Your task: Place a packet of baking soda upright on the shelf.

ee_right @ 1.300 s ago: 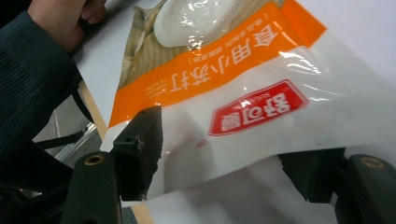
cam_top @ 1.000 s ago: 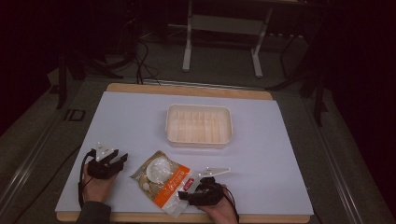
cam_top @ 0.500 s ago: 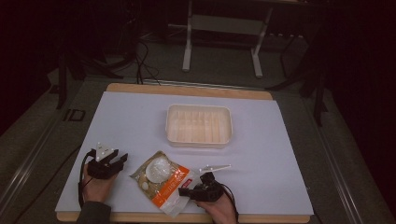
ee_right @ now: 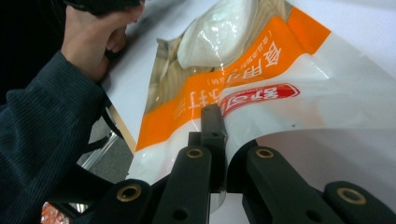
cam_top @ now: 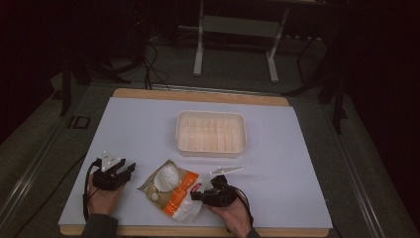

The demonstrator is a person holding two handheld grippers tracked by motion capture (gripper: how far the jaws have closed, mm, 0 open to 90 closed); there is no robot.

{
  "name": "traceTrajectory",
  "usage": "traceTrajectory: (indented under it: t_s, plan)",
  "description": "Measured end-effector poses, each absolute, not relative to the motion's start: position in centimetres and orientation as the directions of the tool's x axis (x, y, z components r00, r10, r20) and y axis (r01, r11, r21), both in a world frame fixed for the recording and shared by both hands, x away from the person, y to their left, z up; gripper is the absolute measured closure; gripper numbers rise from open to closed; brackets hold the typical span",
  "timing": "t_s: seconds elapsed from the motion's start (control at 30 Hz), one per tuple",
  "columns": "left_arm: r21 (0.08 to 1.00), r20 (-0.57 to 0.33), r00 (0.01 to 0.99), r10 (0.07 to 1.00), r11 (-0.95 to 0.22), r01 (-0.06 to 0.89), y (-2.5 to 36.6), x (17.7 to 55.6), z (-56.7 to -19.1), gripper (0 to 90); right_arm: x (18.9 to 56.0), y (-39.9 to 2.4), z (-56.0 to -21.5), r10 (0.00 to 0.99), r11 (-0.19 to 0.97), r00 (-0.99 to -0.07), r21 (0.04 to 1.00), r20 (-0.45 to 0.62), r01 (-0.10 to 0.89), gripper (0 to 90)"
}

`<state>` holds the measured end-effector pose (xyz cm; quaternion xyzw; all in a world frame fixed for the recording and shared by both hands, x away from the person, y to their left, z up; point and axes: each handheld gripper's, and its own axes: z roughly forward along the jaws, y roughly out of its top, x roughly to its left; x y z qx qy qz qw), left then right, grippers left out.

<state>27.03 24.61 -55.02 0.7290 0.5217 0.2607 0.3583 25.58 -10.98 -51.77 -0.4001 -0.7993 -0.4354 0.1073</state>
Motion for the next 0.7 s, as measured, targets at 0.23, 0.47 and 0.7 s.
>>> traceTrajectory:
  t_s: [0.23, 0.47, 0.7]
  plan:
    - [0.797, 0.003, 0.318, 0.948, -0.194, 0.572, 24.6, 27.0, -55.0, 55.9, 26.2, -10.7, -50.5, 0.514, 0.282, -0.682, 0.648, 0.521, 0.708, 90.0]
    - [0.800, -0.004, 0.318, 0.948, -0.188, 0.570, 24.7, 27.0, -55.0, 55.9, 26.9, -10.3, -49.2, 0.493, 0.293, -0.709, 0.671, 0.504, 0.681, 90.0]
    - [0.802, -0.011, 0.315, 0.949, -0.180, 0.569, 24.8, 27.0, -55.0, 55.9, 27.8, -9.2, -47.5, 0.460, 0.309, -0.751, 0.707, 0.474, 0.636, 90.0]
